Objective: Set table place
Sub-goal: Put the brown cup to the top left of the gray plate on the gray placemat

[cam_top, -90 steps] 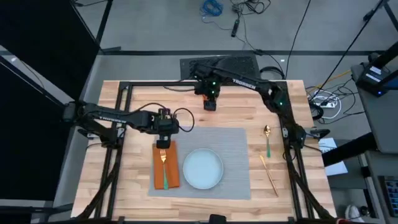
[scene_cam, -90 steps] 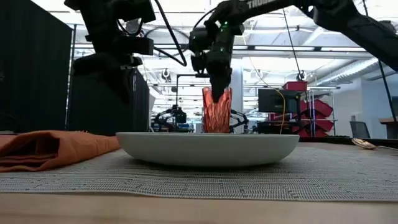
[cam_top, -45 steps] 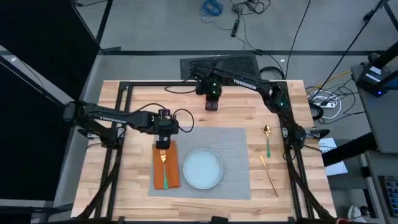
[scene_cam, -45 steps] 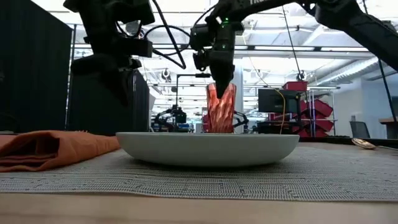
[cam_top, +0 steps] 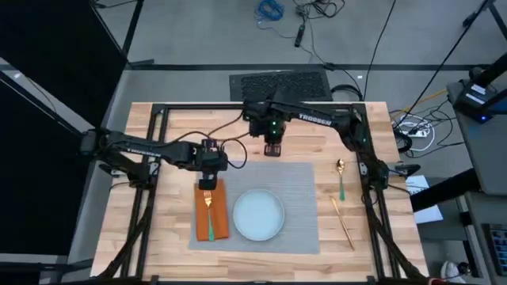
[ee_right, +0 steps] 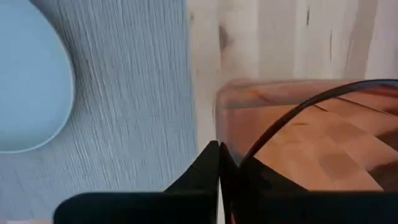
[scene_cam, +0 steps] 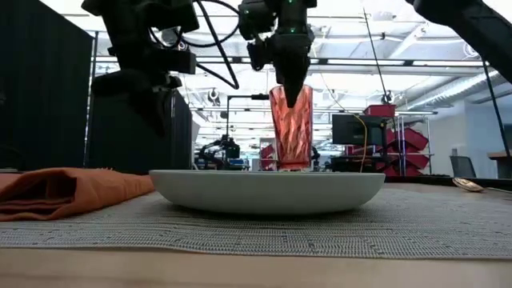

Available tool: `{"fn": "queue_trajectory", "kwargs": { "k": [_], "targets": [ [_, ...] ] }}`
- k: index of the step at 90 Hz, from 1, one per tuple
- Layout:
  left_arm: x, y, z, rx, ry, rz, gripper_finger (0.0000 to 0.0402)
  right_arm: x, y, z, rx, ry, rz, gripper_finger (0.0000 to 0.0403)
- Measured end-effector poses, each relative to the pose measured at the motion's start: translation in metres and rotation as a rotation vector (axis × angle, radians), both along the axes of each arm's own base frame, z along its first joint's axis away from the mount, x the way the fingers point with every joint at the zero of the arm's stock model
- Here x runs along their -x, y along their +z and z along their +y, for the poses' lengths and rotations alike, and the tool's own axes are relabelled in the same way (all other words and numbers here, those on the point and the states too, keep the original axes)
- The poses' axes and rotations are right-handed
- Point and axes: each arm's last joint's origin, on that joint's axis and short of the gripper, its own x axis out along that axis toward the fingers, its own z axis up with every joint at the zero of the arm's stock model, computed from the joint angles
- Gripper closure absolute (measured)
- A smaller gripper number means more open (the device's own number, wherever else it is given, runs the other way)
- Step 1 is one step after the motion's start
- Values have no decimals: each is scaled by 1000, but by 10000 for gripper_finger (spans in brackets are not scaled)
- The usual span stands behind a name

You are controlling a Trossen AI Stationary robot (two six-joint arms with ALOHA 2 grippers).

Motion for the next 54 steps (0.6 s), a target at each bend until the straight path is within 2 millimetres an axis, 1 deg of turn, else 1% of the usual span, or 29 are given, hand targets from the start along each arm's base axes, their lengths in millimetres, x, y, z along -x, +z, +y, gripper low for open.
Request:
{"fn": "queue_trajectory", "kwargs": {
  "k": [13, 27, 39, 46, 54],
  "targets": [
    [2, -1, 0, 15, 7, 16, 398, -3, 1, 14, 0, -29, -3, 403],
    [4, -3, -1, 33, 10, 29, 398, -2, -7, 29, -11, -44, 35, 403],
    [9, -13, -1, 38, 26, 53, 398, 12, -15, 40, -1, -70, 50, 403],
    [13, -21, -1, 38, 28, 77, 398, 23, -16, 45, 8, -98, -7, 403],
    [16, -27, -1, 38, 27, 84, 398, 40, -10, 48, 11, -150, -100, 403]
  ]
}}
